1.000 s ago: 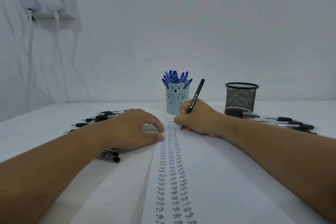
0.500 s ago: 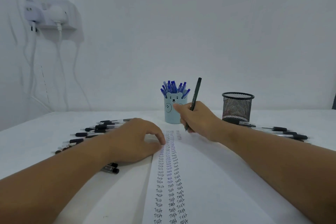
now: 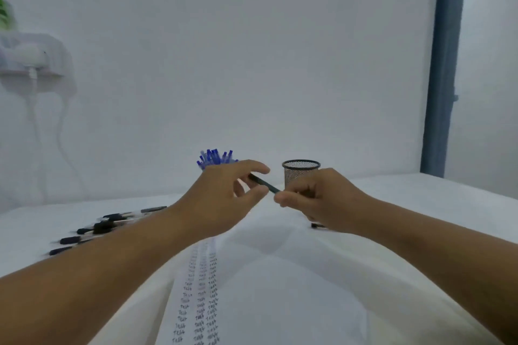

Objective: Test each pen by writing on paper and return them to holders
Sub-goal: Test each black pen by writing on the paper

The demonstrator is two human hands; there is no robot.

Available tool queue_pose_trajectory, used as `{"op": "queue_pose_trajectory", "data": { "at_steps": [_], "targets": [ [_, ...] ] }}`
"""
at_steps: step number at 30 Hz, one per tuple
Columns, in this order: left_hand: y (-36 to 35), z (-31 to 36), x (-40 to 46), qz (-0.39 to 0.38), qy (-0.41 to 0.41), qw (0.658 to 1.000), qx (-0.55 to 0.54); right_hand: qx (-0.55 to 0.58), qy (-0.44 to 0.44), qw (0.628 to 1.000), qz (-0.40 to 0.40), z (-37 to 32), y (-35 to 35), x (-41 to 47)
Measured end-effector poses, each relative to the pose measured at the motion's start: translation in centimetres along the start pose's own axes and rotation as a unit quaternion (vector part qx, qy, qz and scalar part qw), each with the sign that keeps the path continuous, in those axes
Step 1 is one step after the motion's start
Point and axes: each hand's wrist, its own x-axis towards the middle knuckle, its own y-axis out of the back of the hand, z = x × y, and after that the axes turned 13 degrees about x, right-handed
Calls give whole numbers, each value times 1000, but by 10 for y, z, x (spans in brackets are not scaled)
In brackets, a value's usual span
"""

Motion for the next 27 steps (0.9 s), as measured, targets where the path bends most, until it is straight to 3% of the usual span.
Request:
{"op": "queue_pose_trajectory", "data": {
  "at_steps": [3,8,12,16,19,23,27],
  "targets": [
    [-15,49,7,-6,-41,999,2,-50,9,998,35,-6,42,-49],
    [-42,160,6,-92,-123,988,11,-188,10,977,102,-10,115,-172],
    [-92,266,-20,-138,-215,967,4,-247,-50,958,140,-4,149,-289],
    [-161,334,-64,-178,-253,949,-64,-261,-144,941,159,19,158,-397],
    [-224,362,-104,-236,-246,932,-126,-240,-211,930,184,56,146,-470],
    [-316,367,-154,-378,-189,894,-150,-182,-337,905,184,129,112,-546],
    [-400,349,-194,-490,-122,853,-134,-91,-480,853,182,208,67,-595]
  ]
}}
